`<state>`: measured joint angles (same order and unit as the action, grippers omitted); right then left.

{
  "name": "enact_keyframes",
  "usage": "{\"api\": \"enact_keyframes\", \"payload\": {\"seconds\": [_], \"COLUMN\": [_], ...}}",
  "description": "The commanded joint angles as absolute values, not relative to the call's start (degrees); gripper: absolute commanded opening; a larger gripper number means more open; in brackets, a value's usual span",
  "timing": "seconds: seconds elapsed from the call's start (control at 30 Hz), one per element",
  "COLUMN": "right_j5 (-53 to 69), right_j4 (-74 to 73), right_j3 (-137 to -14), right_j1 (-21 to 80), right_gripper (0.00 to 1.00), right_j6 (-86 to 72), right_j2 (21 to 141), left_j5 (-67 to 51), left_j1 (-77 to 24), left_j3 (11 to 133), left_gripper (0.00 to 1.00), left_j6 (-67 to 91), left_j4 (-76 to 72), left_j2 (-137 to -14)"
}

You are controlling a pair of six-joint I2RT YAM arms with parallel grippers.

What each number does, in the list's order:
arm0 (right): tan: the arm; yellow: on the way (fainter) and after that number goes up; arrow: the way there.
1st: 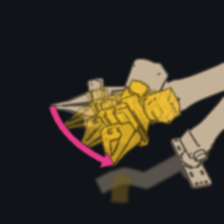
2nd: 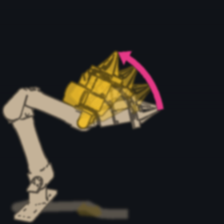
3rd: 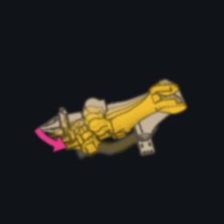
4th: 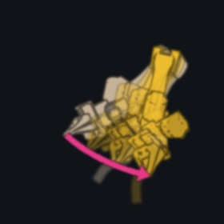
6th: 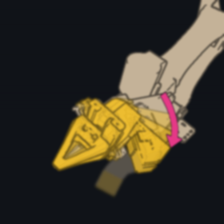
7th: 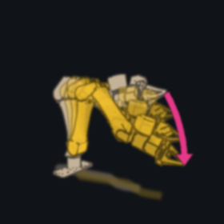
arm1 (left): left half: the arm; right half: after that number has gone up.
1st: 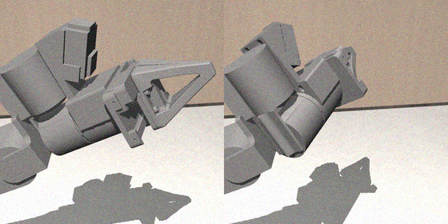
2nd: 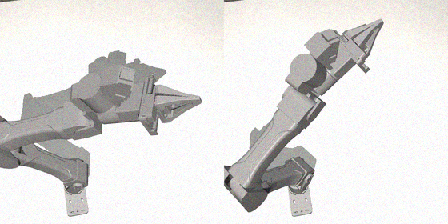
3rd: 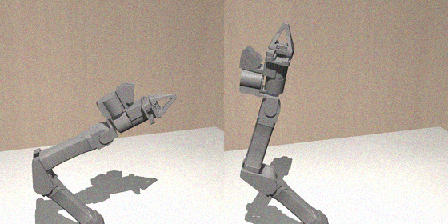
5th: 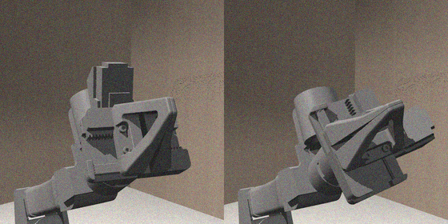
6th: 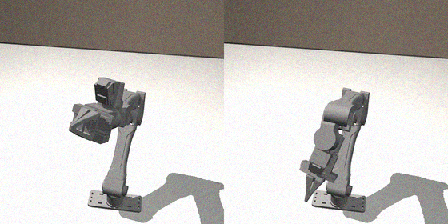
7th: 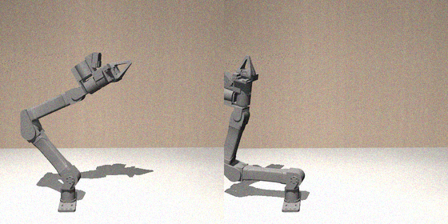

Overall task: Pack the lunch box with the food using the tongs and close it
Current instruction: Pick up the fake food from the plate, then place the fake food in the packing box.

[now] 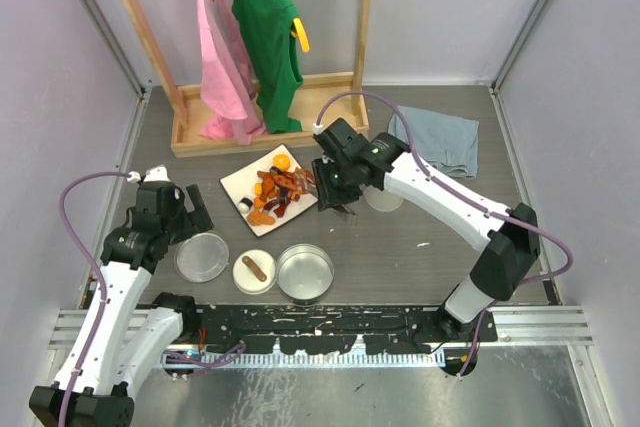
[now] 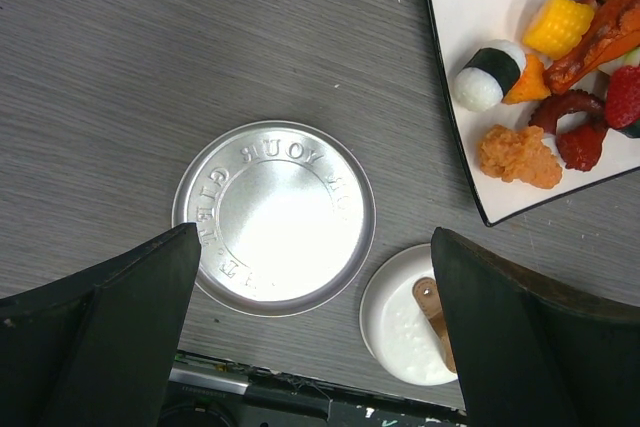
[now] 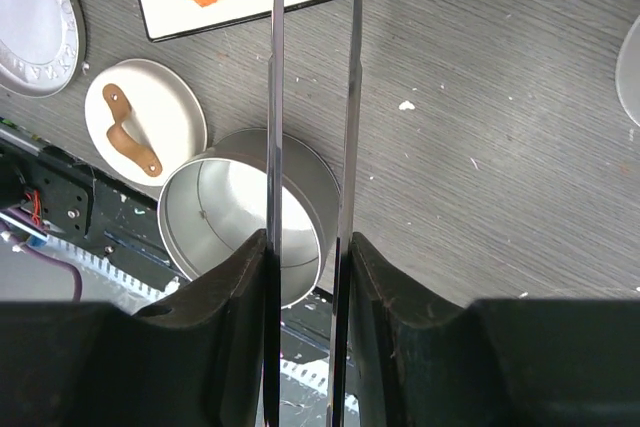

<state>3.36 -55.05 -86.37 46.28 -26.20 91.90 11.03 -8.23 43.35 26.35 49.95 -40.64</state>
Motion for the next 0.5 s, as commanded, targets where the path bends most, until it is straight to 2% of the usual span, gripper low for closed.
{"api": "enact_keyframes", "payload": {"seconds": [0.0,0.3,0.47], "right_j5": [-0.3,-5.6,-9.6], "right_j4": [-56.6,-66.4,-71.7], "right_j3": [-90.5,-92.0,-92.5], "right_j1": [45.4,37.1,35.8], "right_gripper": [0.27,0.27,0.28], "right_j6": [-27.0,-25.1,-24.8], "right_j2": [85.4,75.9,72.5], "left_j5": [10.3,9.7,9.3], "left_j1": [-8.0,-8.0,-8.0], "left_j3": [43.8,43.7,43.7], "left_gripper": [1.00,1.00,1.00], "left_j6": [26.8,26.8,26.8], "left_j4": [48.1,47.8,47.7], "left_j2": [-40.3,-40.8,-41.1]}}
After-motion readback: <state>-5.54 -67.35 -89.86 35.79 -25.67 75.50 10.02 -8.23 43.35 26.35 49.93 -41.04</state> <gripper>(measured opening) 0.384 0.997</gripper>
